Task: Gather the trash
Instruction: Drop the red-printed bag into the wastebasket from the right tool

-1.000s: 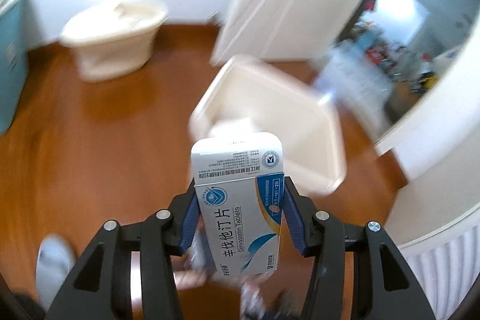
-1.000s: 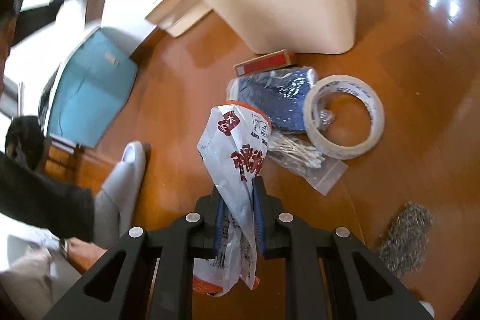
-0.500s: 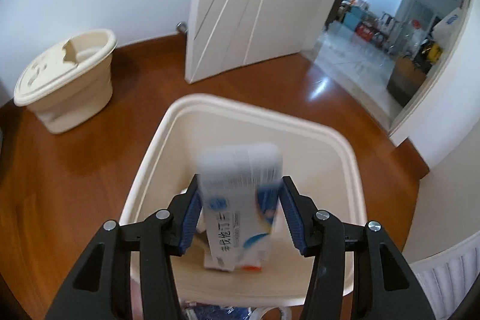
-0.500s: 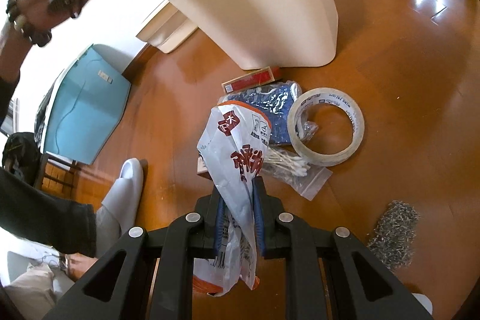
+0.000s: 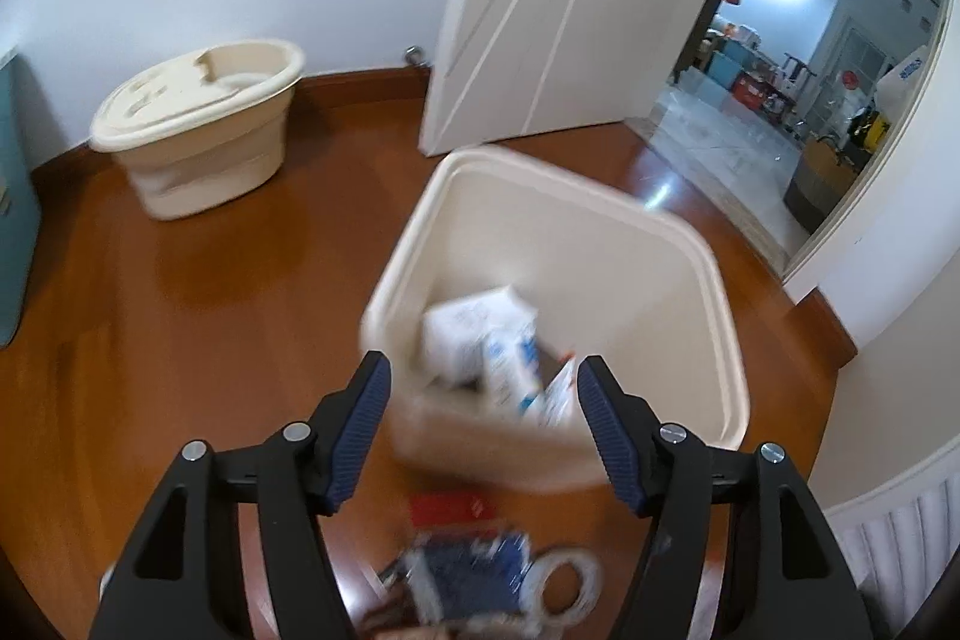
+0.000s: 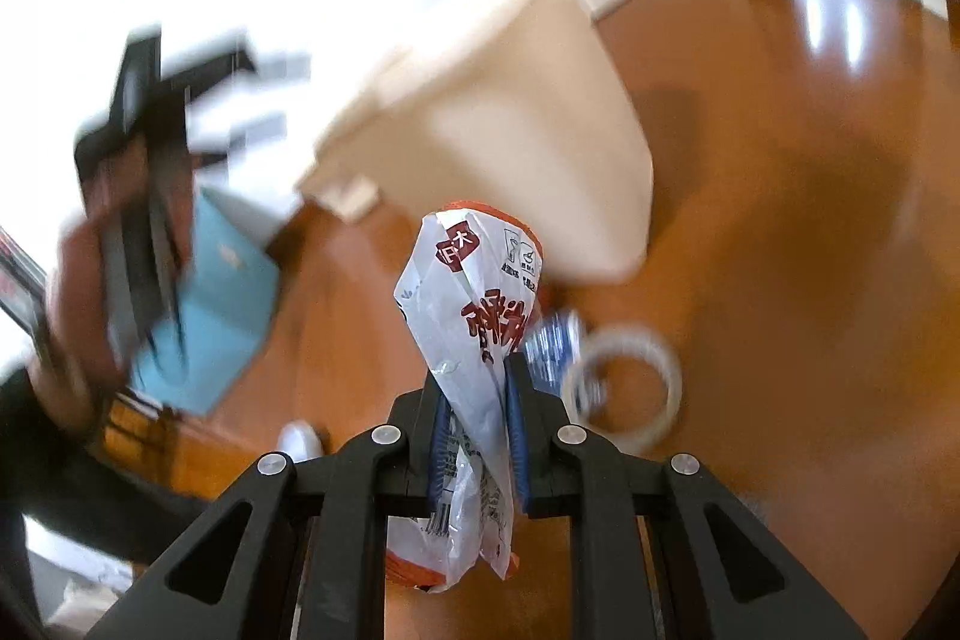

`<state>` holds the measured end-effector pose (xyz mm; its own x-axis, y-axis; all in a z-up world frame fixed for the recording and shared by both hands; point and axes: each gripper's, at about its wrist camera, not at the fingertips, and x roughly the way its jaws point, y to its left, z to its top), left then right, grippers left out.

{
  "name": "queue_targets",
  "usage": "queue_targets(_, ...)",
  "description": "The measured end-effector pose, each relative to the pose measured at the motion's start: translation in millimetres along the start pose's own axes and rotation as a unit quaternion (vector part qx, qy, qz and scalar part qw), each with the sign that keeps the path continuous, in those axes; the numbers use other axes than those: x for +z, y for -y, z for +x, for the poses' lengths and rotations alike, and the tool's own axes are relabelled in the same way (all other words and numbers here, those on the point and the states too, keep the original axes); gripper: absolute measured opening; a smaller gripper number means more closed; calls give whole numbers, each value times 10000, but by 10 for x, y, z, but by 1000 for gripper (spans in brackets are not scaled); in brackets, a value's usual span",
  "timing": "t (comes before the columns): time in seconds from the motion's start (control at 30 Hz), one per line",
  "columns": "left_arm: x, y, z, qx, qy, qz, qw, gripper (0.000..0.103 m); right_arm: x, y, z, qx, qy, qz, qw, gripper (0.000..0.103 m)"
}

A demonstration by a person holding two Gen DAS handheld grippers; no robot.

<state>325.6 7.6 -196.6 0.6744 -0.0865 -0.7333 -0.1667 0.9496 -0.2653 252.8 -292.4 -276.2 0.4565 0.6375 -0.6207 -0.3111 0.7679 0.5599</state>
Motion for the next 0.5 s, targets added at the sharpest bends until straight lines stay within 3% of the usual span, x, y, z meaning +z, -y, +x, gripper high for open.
queue_targets(0.17, -562, -290, -58, 430, -468, -145, 9979, 66, 742, -205, -357, 366, 892, -245, 9950, 18)
queue_targets(0.27, -961, -479, 105, 654, -1171, -395, 9902, 66, 1200, -323, -396, 629, 1345, -304, 9884, 18)
queue_targets(0.37, -1211, -575, 192, 803, -1526, -498, 9838, 66, 1571, -417, -284, 736, 1491, -293, 9856, 18)
queue_targets(0.47, -1396, -581, 279, 802, -1823, -459, 9789, 68, 1880, -471, -32, 572, 1386, -357, 9880, 19)
queue_targets(0.5, -1422, -565, 302, 787, -1868, -414, 9784, 77, 1969, -478, 63, 513, 1299, -372, 9895, 19)
